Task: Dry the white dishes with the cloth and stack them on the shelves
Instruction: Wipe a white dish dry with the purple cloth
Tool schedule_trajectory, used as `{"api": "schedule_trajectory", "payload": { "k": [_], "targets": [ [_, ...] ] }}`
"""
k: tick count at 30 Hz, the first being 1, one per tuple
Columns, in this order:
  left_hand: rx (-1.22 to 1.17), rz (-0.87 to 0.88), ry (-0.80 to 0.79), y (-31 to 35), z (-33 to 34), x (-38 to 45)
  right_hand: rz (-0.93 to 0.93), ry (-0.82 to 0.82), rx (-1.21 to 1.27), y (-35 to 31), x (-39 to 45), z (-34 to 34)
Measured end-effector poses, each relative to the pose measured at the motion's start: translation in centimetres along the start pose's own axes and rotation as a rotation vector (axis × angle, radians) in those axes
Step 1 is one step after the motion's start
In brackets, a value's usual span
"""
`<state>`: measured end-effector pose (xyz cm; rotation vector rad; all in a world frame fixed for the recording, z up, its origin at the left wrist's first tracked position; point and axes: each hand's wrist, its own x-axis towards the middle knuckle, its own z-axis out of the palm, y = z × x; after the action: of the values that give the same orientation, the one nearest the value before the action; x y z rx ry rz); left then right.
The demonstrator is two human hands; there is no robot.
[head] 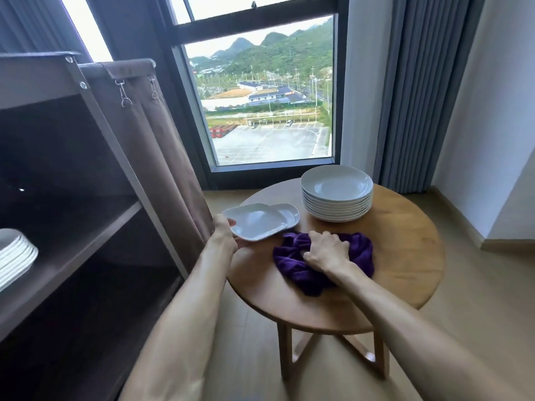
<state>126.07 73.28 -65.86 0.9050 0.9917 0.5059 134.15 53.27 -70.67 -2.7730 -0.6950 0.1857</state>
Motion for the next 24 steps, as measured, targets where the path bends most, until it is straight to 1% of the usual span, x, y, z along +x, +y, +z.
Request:
{"api": "schedule_trajectory", "payload": {
  "k": [1, 3, 5, 7, 9, 10, 12, 14, 16, 18, 19, 20, 21, 23, 24],
  "targets": [
    [-0.021, 0.005, -0.019, -0.5, -0.2, -0.4, 0.015, 0.090, 0.068, -0.1, -0.2, 0.2],
    [-0.078, 0.026, -0.051, -1.6, -0.5, -1.0, 0.130, 0.242, 0.362, 0.2, 0.0, -0.2],
    [-0.116, 0.053, -0.050, -2.5, -1.1, -1.6, 0.301, 0.335, 0.678, 0.4, 0.6, -1.8],
    [-0.125, 0.074, -0.028, -3.3, -1.9, -2.0, 0.365, 0.409, 0.897, 0.0, 1.0, -4.0],
    [-0.130, 0.092, -0.032, -3.8, -2.3, -2.4, 0.334, 0.478, 1.071, -1.1, 1.0, -6.9],
    [-0.134, 0.099, -0.043, -4.0, -2.3, -2.8, 0.279, 0.483, 1.161, -2.0, 1.0, -8.5],
    [-0.149, 0.107, -0.046, -4.5, -2.3, -3.5, 0.118, 0.421, 1.303, -4.4, 0.7, -11.5],
    [-0.196, 0.101, -0.073, -4.9, -1.8, -4.6, -0.079, 0.311, 1.297, -7.1, -0.4, -13.0],
    [-0.251, 0.108, -0.129, -4.9, -0.7, -5.4, -0.243, 0.155, 1.192, -9.2, -1.8, -12.6],
    [-0.336, 0.135, -0.170, -4.8, 0.5, -6.3, -0.308, -0.048, 1.060, -10.4, -3.1, -10.8],
    [-0.377, 0.150, -0.175, -4.5, 1.0, -6.9, -0.326, -0.065, 0.982, -10.5, -3.6, -9.7],
    [-0.410, 0.156, -0.169, -4.3, 1.3, -7.3, -0.339, -0.004, 0.946, -10.5, -3.8, -8.6],
    [-0.442, 0.138, -0.166, -4.2, 1.4, -7.4, -0.314, 0.104, 0.963, -10.3, -3.9, -7.5],
    [-0.491, 0.091, -0.179, -4.2, 1.3, -7.6, -0.160, 0.330, 0.962, -9.6, -4.0, -5.7],
    [-0.499, 0.095, -0.183, -4.3, 1.3, -7.6, -0.066, 0.394, 0.938, -9.3, -4.2, -4.9]
  ]
}}
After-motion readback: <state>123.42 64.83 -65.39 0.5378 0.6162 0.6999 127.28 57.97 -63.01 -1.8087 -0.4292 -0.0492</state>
